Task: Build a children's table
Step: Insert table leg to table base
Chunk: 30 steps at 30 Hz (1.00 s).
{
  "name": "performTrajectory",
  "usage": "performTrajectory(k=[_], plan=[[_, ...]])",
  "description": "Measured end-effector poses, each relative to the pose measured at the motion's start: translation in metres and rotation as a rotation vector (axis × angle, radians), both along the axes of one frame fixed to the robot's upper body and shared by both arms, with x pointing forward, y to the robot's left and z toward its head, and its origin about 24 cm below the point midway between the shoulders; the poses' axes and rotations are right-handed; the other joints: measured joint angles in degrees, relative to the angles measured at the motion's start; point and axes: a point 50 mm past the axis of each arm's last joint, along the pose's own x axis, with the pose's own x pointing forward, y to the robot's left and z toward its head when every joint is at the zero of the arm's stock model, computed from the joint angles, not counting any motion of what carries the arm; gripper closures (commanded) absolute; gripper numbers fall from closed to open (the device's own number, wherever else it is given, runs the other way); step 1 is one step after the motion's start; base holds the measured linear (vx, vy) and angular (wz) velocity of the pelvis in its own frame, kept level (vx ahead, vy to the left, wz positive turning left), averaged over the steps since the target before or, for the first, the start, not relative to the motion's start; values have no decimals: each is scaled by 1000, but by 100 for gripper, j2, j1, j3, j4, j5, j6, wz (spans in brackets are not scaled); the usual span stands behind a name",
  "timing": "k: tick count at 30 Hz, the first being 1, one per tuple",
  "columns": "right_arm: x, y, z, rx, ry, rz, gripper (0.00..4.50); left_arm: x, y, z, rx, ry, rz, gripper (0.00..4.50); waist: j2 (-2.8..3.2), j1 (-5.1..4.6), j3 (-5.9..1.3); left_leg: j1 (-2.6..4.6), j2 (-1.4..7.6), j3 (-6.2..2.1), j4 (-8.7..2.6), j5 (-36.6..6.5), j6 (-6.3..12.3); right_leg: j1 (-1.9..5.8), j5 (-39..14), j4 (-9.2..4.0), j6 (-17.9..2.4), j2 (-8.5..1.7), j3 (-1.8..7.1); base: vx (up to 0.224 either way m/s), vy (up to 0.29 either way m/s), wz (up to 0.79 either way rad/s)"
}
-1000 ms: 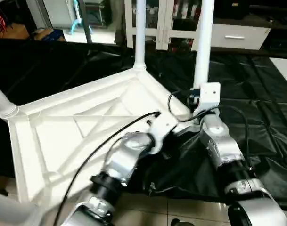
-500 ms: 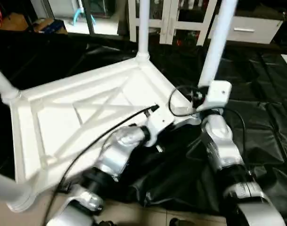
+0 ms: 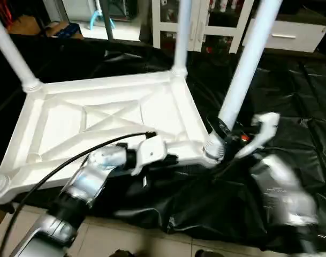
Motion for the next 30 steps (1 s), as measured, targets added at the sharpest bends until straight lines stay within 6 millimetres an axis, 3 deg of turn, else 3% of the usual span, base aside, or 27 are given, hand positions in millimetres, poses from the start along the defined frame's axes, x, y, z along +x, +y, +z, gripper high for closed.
performTrajectory(k=[4,10,12,14,19,24,26,28,30], plan=[[-8,-20,12,57,23,80,265,-6,3,-3,-11,12,-33,449,-2,82,0,43,0,32,8,-17,-29,13,-5,26,-10,-5,48,0,0,0],[-14,-19,21,89,29,172,265,-4,3,-7,-23,-33,-34,449,-7,85,2,71,-7,98,7,-18,-31,9,6,29,-10,-5,105,0,0,0],[-14,-18,22,95,32,179,266,-2,3,-6,-41,6,-19,395,-7,84,2,71,-8,105,10,-17,-30,7,10,29,-11,-13,109,0,0,0],[-15,-18,22,99,41,186,266,2,5,-2,-106,57,28,395,-9,89,4,62,-10,110,12,-17,-30,-3,19,30,-20,-18,109,0,0,0],[-14,-17,26,73,28,183,266,26,22,40,-314,50,143,352,-10,90,3,64,-12,110,21,-16,-29,-4,25,34,-28,-12,103,0,0,0],[-12,-12,21,-57,26,172,266,51,35,85,-507,59,274,350,-11,100,4,54,-10,110,31,-2,-1,-8,24,30,-29,-5,101,0,0,0],[-9,-6,21,-122,15,174,266,61,27,99,-519,12,333,350,-11,117,4,45,-10,109,39,-2,3,-7,24,27,-29,-8,98,0,0,0],[-4,6,23,-220,-15,180,266,68,4,105,-401,-64,392,350,-10,123,3,38,-10,107,61,-6,11,-2,25,28,-29,-13,95,0,0,0],[-1,13,24,-281,-39,180,266,62,-28,100,-354,-69,359,350,-12,138,3,27,-13,107,77,-13,23,3,24,28,-29,-30,98,0,0,0]])
